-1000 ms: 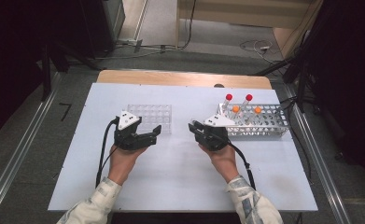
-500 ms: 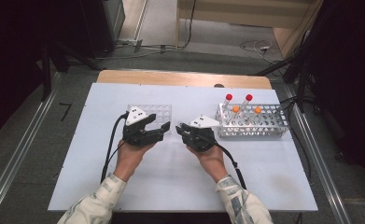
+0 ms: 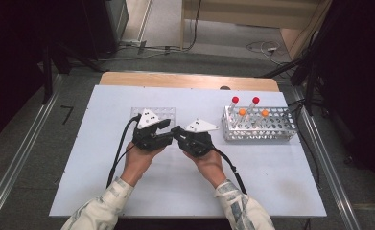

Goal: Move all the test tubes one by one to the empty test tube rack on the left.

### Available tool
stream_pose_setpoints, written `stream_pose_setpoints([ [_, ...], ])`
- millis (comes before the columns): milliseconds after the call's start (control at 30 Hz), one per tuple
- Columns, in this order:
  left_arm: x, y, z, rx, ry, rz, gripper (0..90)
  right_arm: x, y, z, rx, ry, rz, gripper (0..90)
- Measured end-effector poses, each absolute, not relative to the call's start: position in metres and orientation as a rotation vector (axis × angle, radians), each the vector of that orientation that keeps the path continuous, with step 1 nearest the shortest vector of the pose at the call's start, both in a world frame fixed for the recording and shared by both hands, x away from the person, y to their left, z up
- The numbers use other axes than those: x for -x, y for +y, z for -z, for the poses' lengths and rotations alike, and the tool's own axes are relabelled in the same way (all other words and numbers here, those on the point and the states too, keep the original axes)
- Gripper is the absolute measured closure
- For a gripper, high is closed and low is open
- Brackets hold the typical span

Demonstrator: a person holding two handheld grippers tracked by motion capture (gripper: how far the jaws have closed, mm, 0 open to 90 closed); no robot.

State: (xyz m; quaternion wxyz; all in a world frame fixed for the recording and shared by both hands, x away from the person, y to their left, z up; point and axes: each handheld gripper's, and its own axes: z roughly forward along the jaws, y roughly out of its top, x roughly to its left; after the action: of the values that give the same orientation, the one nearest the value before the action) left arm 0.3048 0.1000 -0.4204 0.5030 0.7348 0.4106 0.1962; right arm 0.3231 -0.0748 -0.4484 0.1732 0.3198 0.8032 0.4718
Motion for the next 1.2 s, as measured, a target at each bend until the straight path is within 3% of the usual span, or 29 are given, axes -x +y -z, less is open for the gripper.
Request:
stream_pose_setpoints([
  [500,-0.307,0.098,0.423,-1.815,1.025,-0.472,74.3,-0.320,-0.071,0.450,-0.882,2.269,-1.322,73.8],
  [733,-0.308,0.096,0.423,-1.813,1.029,-0.480,76.9,-0.320,-0.073,0.450,-0.881,2.272,-1.319,72.6],
  [800,-0.308,0.095,0.423,-1.819,1.029,-0.497,77.0,-0.321,-0.073,0.450,-0.879,2.276,-1.322,70.9],
  [833,-0.309,0.094,0.423,-1.821,1.026,-0.508,77.0,-0.322,-0.075,0.450,-0.877,2.300,-1.331,62.7],
  [1033,-0.311,0.096,0.419,-1.805,1.035,-0.507,77.0,-0.323,-0.082,0.450,-0.875,2.334,-1.333,49.5],
  [1200,-0.312,0.097,0.408,-1.773,1.028,-0.520,77.0,-0.323,-0.090,0.447,-0.877,2.334,-1.337,48.0],
])
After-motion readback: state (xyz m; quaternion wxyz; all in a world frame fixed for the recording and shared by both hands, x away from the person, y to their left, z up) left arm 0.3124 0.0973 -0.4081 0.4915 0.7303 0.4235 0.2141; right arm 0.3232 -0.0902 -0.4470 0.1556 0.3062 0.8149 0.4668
